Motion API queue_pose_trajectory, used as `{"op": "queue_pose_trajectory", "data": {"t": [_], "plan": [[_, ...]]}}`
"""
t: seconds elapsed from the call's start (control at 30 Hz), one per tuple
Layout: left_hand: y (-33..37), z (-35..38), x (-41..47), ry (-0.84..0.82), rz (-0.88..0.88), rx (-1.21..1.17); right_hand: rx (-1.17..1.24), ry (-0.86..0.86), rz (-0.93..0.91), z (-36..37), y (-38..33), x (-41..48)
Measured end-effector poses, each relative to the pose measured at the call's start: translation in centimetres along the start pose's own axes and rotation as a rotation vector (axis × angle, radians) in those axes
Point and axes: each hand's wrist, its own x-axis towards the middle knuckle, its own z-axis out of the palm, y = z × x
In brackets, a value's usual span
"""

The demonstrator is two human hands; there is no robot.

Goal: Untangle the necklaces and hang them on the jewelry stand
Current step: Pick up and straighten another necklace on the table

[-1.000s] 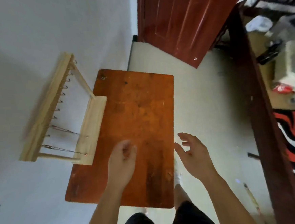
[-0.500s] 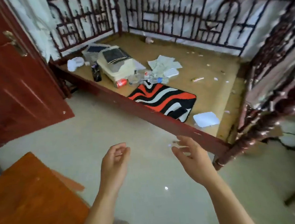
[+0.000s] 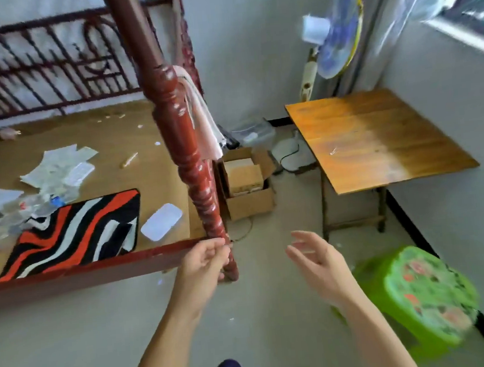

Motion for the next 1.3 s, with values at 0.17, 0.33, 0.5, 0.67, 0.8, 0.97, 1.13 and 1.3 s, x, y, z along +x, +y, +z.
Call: {"op": "queue_pose_trajectory", "data": {"t": [0.17, 0.33, 0.5, 0.67, 0.8, 0.97, 1.13, 1.3], "plan": [[2.6, 8.3, 8.5, -0.069, 0.042, 0.046, 0.085, 0.112, 0.080, -5.7, 3.2, 6.8], [4.5, 17.8, 19.8, -0.178, 0.013, 0.104, 0.017, 0.167, 0.159, -11.5, 6.1, 17.2], [12.4, 27.5, 30.1, -0.309, 0.084, 0.199, 0.027, 0.287, 0.185, -21.3, 4.4, 26.9], [20.3, 37.4, 37.4, -0.435, 0.162, 0.258, 0.096, 0.440, 0.198, -30.0, 4.4, 33.6], [22.3, 45.3, 42.3, -0.510, 0.162, 0.324, 0.112, 0.483, 0.262, -34.8, 8.0, 39.0], [20.8, 54.9, 48.6, -0.477, 0.023, 0.401, 0.114, 0.372, 0.361, -40.0, 14.4, 47.6], [20.2, 62.6, 53.4, -0.457, -0.120, 0.476, 0.050, 0.252, 0.419, -45.0, 18.1, 56.0], [17.9, 66.8, 58.2, -0.456, -0.204, 0.505, -0.005, 0.205, 0.471, -46.9, 21.2, 61.5]]}}
